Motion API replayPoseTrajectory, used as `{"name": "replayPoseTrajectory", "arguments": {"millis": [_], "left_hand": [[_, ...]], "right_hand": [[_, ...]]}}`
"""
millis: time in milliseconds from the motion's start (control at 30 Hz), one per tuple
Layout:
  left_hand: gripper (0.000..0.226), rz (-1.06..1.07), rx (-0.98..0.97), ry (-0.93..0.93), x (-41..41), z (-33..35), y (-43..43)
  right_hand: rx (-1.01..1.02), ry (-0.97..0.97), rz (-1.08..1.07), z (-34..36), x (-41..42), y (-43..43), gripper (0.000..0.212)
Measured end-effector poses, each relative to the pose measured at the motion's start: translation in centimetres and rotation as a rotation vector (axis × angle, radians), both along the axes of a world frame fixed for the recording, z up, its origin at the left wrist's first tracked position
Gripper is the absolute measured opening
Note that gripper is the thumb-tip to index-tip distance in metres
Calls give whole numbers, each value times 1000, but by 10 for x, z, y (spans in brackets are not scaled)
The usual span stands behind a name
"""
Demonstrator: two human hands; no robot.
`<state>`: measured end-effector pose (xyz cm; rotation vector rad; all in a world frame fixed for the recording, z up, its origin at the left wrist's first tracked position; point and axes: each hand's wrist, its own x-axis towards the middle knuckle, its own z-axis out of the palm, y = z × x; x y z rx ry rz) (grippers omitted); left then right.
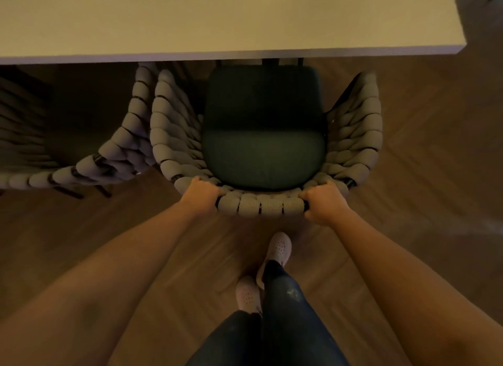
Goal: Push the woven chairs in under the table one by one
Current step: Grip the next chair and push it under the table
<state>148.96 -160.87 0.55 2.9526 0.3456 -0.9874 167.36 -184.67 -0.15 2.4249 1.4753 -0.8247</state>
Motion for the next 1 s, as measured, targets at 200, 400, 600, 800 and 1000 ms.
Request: {"name": "replayPoseTrajectory", "arguments": {"millis": [200, 400, 600, 800, 1000], "left_hand": [[33, -37, -30, 55, -17, 3, -44], [33, -17, -48, 74, 1, 9, -75], [35, -4, -53, 51, 53, 11, -73], [37, -18, -7, 48, 105, 9, -67], [38, 2, -11, 31, 132, 7, -72]], "right_hand": [[-62, -43, 12, 0, -22, -47, 8], [-84, -73, 76, 1, 1, -71, 16], [-59, -57, 34, -1, 50, -72, 13], [-50, -15, -14, -1, 97, -67, 15], [-83, 10, 9, 9, 132, -64, 22]]}}
